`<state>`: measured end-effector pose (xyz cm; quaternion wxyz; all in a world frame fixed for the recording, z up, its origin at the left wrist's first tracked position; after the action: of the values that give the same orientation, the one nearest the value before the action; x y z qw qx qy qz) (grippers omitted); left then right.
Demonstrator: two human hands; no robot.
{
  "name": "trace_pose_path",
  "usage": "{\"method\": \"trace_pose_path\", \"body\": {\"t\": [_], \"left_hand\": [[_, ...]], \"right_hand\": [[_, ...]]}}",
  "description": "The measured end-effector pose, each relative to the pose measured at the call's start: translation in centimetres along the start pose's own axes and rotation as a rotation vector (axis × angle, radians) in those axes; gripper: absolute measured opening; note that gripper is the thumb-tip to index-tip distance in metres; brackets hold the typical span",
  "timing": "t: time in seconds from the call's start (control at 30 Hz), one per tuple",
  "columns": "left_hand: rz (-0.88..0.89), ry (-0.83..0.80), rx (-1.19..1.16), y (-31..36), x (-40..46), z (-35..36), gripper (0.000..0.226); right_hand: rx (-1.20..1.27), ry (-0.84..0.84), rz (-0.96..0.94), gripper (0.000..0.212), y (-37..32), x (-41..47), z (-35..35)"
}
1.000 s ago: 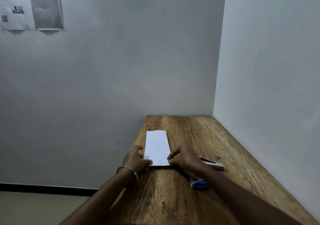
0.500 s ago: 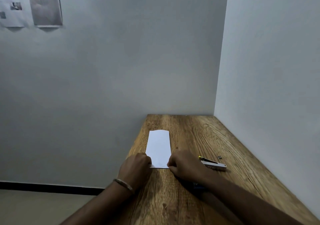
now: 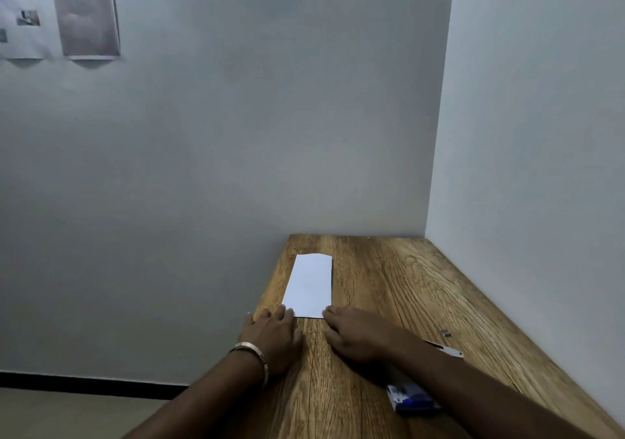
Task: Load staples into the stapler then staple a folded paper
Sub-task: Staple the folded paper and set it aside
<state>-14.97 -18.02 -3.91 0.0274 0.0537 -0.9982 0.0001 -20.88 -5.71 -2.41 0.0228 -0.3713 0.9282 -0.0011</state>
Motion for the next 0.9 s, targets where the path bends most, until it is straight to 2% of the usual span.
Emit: {"method": "trace_pose_path", "body": {"t": [0.3, 0.57, 0.9], "left_hand": [[-0.08, -0.062, -0.065, -3.4, 6.7, 1.1, 0.061], [-0.112, -0.071, -0.089, -5.9, 11.1, 1.4, 0.066], [-0.116, 0.002, -0.138, -6.9, 13.3, 1.5, 0.068]], "right_hand": [[0.073, -0.103, 0.052, 0.065, 2.0, 7.1, 1.2], [0.112, -0.097, 0.06, 0.069, 2.8, 11.8, 1.2], [0.089, -0.071, 0.065, 0.072, 3.1, 14.5, 1.5]]}}
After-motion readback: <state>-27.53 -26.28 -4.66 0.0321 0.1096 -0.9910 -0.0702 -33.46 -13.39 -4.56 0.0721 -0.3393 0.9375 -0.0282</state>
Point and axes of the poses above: each hand's wrist, its own x-axis towards the middle knuckle, its own z-axis out of the palm, y = z × x, the point moved 9 cm from there along x, towards the middle knuckle, and after that the axes turned 11 degrees about z, right-handed, at the moved point
